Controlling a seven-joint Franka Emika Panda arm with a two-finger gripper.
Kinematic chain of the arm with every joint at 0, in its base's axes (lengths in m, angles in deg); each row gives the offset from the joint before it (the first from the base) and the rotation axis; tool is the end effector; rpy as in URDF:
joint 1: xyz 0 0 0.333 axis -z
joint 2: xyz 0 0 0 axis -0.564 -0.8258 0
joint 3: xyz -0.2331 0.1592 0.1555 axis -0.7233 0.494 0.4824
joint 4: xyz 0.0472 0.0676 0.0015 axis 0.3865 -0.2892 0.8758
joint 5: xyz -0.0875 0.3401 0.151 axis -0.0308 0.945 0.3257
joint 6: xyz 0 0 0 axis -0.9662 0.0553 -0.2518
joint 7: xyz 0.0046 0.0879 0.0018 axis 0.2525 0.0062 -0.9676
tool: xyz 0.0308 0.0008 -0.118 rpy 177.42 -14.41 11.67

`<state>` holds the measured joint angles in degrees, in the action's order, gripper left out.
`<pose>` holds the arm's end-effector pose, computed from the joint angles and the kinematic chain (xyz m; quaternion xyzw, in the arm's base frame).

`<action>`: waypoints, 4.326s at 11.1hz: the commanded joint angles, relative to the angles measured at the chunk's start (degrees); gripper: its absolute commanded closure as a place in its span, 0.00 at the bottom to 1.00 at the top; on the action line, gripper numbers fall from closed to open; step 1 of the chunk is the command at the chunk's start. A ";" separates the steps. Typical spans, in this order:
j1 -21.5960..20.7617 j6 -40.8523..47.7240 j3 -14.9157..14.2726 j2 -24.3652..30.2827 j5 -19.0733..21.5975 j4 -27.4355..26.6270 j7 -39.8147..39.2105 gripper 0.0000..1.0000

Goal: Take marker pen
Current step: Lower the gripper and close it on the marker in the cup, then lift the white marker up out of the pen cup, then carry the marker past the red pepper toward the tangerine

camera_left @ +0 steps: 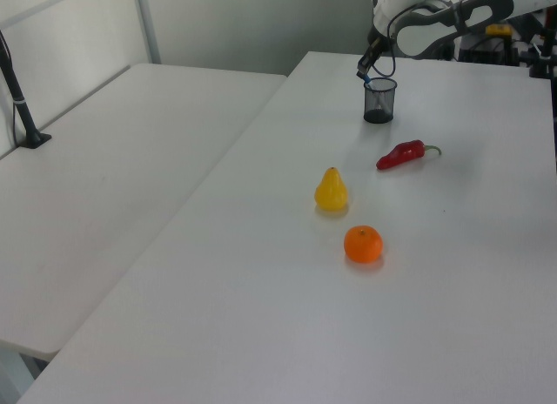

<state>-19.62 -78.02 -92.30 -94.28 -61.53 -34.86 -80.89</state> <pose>0.7188 -0.2239 0.4003 0.9583 -0.0434 0.2525 0.1264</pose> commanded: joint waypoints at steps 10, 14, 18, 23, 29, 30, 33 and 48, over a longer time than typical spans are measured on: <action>1.46 -0.40 0.07 4.99 7.96 2.77 11.24 0.96; 1.37 6.51 0.41 7.89 15.00 2.95 11.51 0.96; 0.32 18.72 2.52 10.53 16.68 2.95 11.43 0.96; -1.87 29.55 6.39 11.24 15.71 2.86 10.81 0.96; -7.15 37.74 6.39 10.80 15.62 1.11 9.05 0.95; -8.11 37.83 6.31 10.80 15.45 0.41 9.05 0.94; -9.44 38.97 6.39 10.36 14.04 -0.57 9.14 0.93; -27.10 49.87 6.39 6.94 13.07 -3.38 11.94 0.81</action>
<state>-44.64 -29.04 -85.35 -86.58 -47.54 -38.21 -70.79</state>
